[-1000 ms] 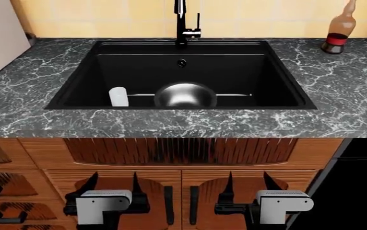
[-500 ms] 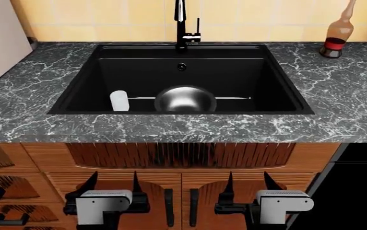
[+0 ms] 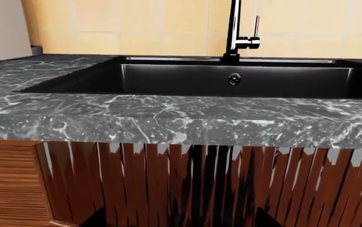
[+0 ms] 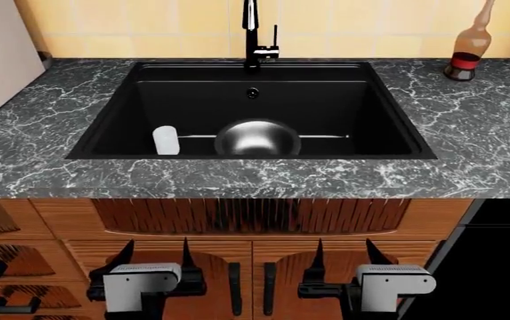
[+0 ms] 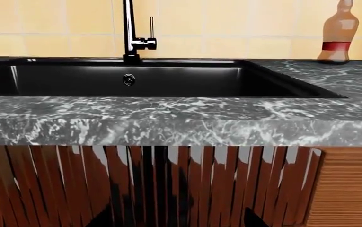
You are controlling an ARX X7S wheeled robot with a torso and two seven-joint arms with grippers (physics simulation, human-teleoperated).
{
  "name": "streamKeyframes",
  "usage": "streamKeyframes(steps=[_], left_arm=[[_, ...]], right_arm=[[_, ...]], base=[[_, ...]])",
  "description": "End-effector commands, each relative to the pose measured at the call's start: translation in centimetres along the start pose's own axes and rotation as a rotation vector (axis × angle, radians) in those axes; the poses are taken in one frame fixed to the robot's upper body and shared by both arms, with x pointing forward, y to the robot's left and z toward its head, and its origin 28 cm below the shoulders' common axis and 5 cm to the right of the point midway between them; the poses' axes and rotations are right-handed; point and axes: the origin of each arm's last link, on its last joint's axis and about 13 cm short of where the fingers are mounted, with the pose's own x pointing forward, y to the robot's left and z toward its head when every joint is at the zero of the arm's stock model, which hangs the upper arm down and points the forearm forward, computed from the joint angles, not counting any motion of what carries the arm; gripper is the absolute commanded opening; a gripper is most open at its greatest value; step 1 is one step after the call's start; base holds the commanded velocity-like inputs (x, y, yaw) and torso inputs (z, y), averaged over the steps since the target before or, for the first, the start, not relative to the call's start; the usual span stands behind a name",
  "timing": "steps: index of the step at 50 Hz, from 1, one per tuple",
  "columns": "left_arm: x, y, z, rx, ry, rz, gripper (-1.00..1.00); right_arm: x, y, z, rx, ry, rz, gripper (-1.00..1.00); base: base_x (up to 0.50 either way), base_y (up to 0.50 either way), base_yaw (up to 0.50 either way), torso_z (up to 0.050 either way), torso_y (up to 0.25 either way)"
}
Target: Pick the cup and bowl from the sink and place them on the counter for drying.
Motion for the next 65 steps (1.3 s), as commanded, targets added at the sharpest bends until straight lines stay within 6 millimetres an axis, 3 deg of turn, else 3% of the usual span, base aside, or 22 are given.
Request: streamKeyframes(steps=[1, 3, 5, 8, 10, 12, 15, 21, 29, 32, 40, 48, 56, 65], left_arm=[[0.3, 0.3, 0.2, -0.031, 0.049, -0.017, 1.00], [0.8, 0.4, 1.6, 0.030, 0.010, -0.019, 1.00], [1.5, 0.5, 3.6, -0.025, 0.044, -0.022, 1.00], [2.7, 0.7, 7.5, -0.032, 0.053, -0.049, 1.00], [2.7, 0.9, 8.8, -0.013, 0.043, -0.048, 1.00], [3.1, 0.9, 11.6, -0.023, 0.017, -0.087, 1.00], [3.5, 1.3, 13.7, -0.017, 0.009, -0.105, 1.00], [6.3, 2.4, 19.5, 0.012, 0.012, -0.133, 1.00], [9.5, 2.8, 25.2, 0.058, 0.028, -0.149, 1.00], [9.9, 2.8, 25.8, 0.039, 0.053, -0.163, 1.00], [11.0, 3.1, 27.8, 0.058, 0.098, -0.164, 1.00], [11.0, 3.3, 28.0, 0.089, 0.161, -0.184, 1.00], [11.9, 3.4, 27.1, 0.108, 0.193, -0.178, 1.00], [11.2, 4.2, 26.1, 0.106, 0.229, -0.171, 1.00]], right_arm=[[0.0, 0.0, 0.7, 0.061, 0.022, 0.015, 1.00], [0.5, -0.6, 2.7, 0.055, 0.013, 0.011, 1.00], [1.2, -1.2, 5.1, 0.068, 0.023, 0.023, 1.00], [2.4, -2.5, 9.6, 0.033, -0.003, 0.043, 1.00], [2.8, -2.9, 10.8, 0.011, -0.012, 0.041, 1.00], [3.5, -3.8, 13.2, 0.003, 0.005, 0.074, 1.00], [3.8, -4.5, 16.0, -0.010, -0.013, 0.090, 1.00], [5.5, -6.0, 22.4, 0.016, -0.025, 0.131, 1.00], [8.3, -6.4, 28.2, -0.014, 0.040, 0.171, 1.00], [8.7, -6.7, 28.9, 0.004, 0.052, 0.159, 1.00], [10.1, -7.9, 27.4, 0.060, 0.142, 0.146, 1.00], [9.8, -8.2, 26.5, 0.037, 0.191, 0.160, 1.00], [9.7, -8.6, 27.4, 0.059, 0.195, 0.151, 1.00], [9.4, -8.7, 27.5, 0.056, 0.256, 0.191, 1.00]], base=[[0.00, 0.00, 0.00, 0.000, 0.000], [0.00, 0.00, 0.00, 0.000, 0.000], [0.00, 0.00, 0.00, 0.000, 0.000], [0.00, 0.00, 0.00, 0.000, 0.000], [0.00, 0.00, 0.00, 0.000, 0.000], [0.00, 0.00, 0.00, 0.000, 0.000], [0.00, 0.00, 0.00, 0.000, 0.000], [0.00, 0.00, 0.00, 0.000, 0.000], [0.00, 0.00, 0.00, 0.000, 0.000], [0.00, 0.00, 0.00, 0.000, 0.000], [0.02, 0.00, 0.00, 0.000, 0.000], [0.28, 0.00, 0.00, 0.000, 0.000], [0.50, 0.00, 0.00, 0.000, 0.000], [0.50, 0.00, 0.00, 0.000, 0.000]])
